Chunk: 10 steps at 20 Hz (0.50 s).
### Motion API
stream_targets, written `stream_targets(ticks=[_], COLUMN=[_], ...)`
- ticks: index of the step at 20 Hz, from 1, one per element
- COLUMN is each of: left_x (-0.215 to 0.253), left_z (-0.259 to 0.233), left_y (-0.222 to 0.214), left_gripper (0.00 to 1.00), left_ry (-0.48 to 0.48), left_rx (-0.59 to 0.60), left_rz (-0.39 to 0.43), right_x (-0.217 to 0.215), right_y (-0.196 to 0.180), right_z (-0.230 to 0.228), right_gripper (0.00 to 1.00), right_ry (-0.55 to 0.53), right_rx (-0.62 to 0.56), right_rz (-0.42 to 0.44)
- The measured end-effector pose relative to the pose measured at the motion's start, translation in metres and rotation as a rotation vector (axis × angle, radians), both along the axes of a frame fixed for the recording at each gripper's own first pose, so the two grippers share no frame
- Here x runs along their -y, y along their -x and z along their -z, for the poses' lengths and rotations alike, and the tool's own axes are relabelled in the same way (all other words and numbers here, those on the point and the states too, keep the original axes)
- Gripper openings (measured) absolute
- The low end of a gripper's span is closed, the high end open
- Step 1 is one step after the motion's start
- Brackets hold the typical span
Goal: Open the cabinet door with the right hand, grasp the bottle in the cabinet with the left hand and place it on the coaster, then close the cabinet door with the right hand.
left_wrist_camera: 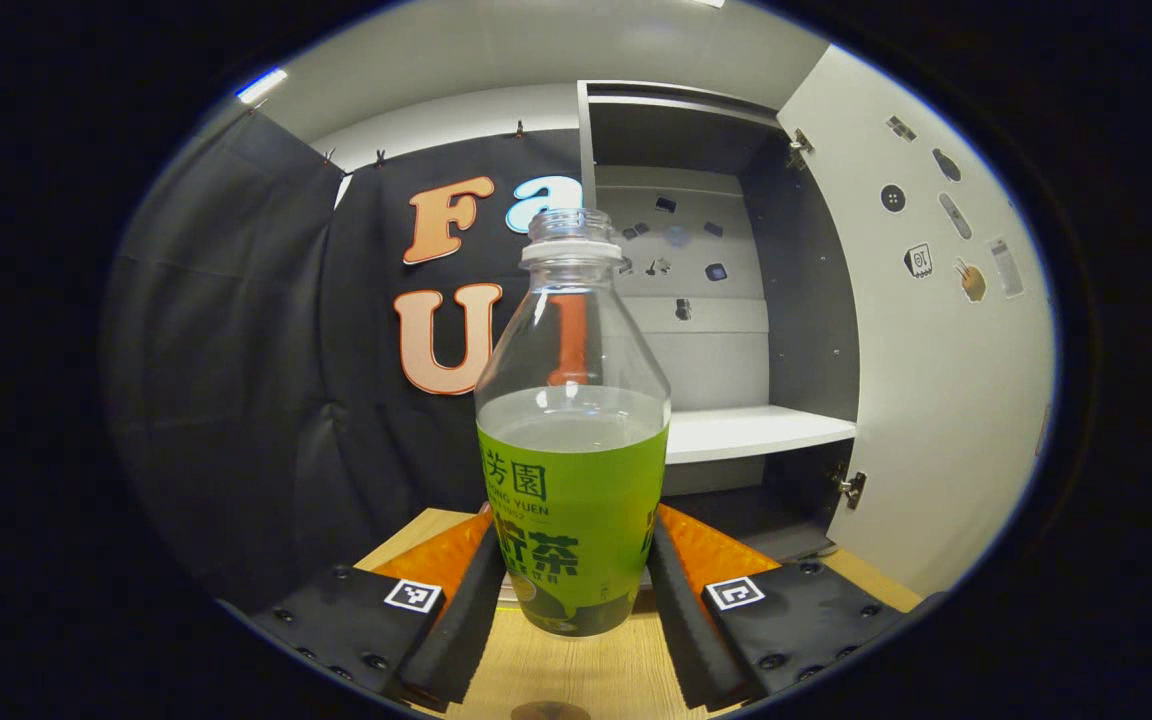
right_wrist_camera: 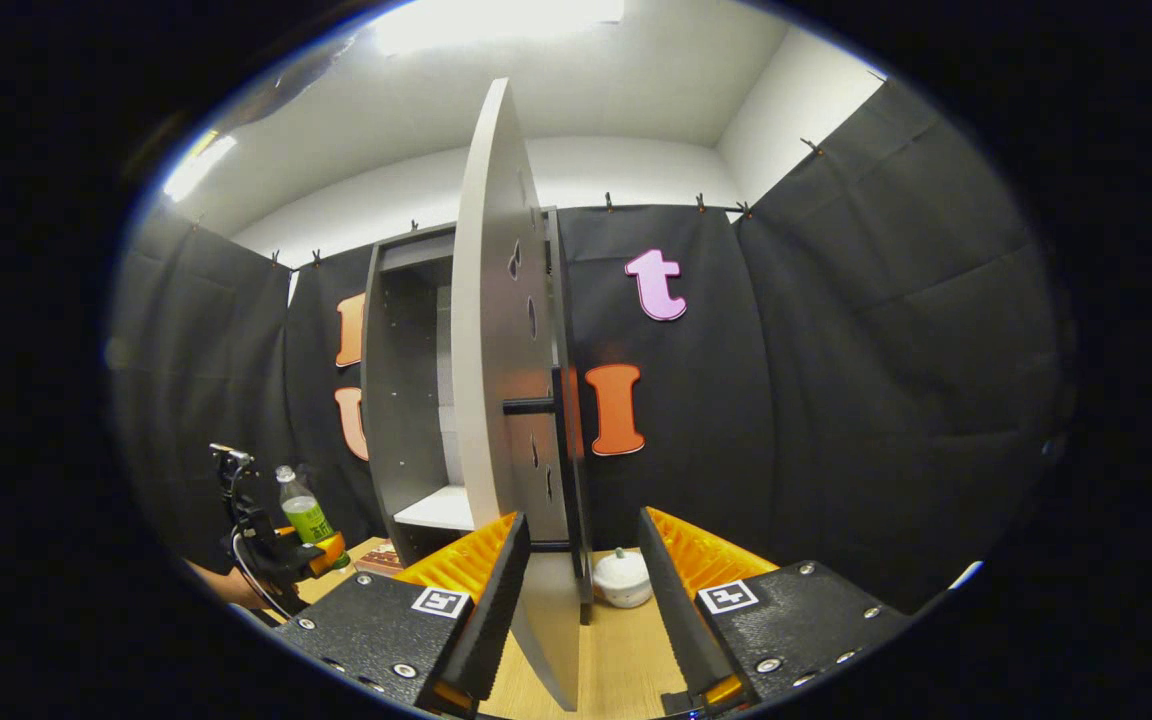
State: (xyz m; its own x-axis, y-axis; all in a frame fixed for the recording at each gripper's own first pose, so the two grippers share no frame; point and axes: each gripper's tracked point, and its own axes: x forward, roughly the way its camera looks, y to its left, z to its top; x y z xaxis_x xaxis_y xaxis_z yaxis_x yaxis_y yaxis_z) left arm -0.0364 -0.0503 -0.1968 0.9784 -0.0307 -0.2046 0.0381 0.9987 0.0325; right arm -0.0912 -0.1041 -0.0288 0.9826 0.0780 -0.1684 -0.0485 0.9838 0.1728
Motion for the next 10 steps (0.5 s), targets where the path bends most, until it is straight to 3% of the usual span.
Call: stream_targets(ticks=[4,6,7,9,10], left_x=[-0.006,-0.013,-0.016,-0.019,-0.021], left_z=[0.032,0.056,0.066,0.089,0.098], left_y=[0.023,0.037,0.043,0.057,0.063], left_gripper=[0.83,0.81,0.81,0.81,0.81], left_ry=[-0.003,-0.007,-0.014,-0.032,-0.045], left_rx=[-0.024,-0.057,-0.077,-0.109,-0.121], left_rz=[-0.012,-0.021,-0.019,-0.014,-0.013], right_x=[0.001,0.003,0.001,0.002,0.002], right_y=[0.003,0.005,0.004,0.004,0.005], right_z=[0.003,0.005,0.005,0.009,0.011], right_gripper=[0.69,0.75,0.69,0.69,0.74], right_ry=[-0.001,0.007,0.005,0.005,0.002], right_rx=[-0.010,-0.010,-0.014,-0.023,-0.028], right_rz=[0.040,0.057,0.059,0.073,0.081])
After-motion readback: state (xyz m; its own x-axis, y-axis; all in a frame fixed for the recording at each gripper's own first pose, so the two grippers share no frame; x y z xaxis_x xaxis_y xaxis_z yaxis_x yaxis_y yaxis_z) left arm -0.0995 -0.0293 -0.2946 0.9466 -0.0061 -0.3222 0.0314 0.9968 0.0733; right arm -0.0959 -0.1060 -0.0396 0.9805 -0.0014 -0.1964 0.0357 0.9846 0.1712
